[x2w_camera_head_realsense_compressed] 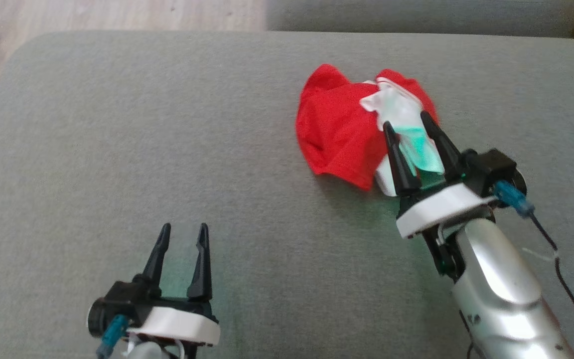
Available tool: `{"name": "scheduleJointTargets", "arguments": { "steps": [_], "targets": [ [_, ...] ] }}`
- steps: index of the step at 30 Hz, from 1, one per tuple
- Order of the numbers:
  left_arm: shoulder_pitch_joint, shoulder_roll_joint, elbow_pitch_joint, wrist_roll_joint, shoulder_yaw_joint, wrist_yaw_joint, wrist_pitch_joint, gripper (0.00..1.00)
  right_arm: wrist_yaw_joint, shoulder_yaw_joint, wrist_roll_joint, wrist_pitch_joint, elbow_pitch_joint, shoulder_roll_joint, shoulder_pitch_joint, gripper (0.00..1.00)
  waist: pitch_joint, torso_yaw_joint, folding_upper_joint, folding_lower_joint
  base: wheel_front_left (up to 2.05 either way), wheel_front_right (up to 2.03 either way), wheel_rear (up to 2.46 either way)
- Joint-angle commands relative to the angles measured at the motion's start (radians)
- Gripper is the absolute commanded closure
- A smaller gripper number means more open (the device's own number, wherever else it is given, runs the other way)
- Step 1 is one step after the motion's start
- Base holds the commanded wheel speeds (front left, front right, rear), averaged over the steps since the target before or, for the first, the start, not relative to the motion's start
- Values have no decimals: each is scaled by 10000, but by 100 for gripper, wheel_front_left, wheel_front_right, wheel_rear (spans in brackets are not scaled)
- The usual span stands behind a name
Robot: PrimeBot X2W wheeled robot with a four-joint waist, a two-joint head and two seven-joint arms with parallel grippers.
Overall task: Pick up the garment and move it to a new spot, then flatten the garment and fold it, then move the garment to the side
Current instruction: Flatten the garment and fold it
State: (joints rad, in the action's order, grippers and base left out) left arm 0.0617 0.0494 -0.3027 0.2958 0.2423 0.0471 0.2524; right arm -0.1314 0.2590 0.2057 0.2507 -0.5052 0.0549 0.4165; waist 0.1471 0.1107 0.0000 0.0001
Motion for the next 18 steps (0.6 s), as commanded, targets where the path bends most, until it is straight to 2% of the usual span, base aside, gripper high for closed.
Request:
{"name": "scheduleJointTargets", "arguments": {
  "steps": [1,6,11,12,13,14,15,18],
  "targets": [
    [310,10,369,78,-126,-73,93,0,7,290,-3,110,-140,-47,454,0,223,388,0,-1,0,0,0],
    [276,10,418,233,115,-149,93,0,7,-17,-258,110,-1395,-47,1165,0,497,863,0,-1,0,0,0],
    [314,9,518,268,90,-225,93,0,7,-416,-257,110,-1479,-47,1449,0,661,1022,0,-1,0,0,0],
    [320,9,525,262,90,-230,93,0,7,-452,-245,110,-1444,-47,1447,17,676,1020,0,-1,0,0,0],
    [338,9,512,235,111,-231,93,0,7,-474,-247,110,-1426,-47,1440,56,689,1005,0,-1,0,0,0],
    [363,9,494,226,139,-236,93,0,7,-515,-240,110,-1439,-47,1431,81,695,984,0,-1,0,0,0],
    [388,9,479,236,169,-243,93,0,7,-569,-239,110,-1456,-47,1428,100,692,959,0,-1,0,0,0],
    [518,9,596,187,285,-270,93,0,7,-727,-65,111,-1240,-47,1491,100,682,874,0,-1,0,0,0]
  ]
}}
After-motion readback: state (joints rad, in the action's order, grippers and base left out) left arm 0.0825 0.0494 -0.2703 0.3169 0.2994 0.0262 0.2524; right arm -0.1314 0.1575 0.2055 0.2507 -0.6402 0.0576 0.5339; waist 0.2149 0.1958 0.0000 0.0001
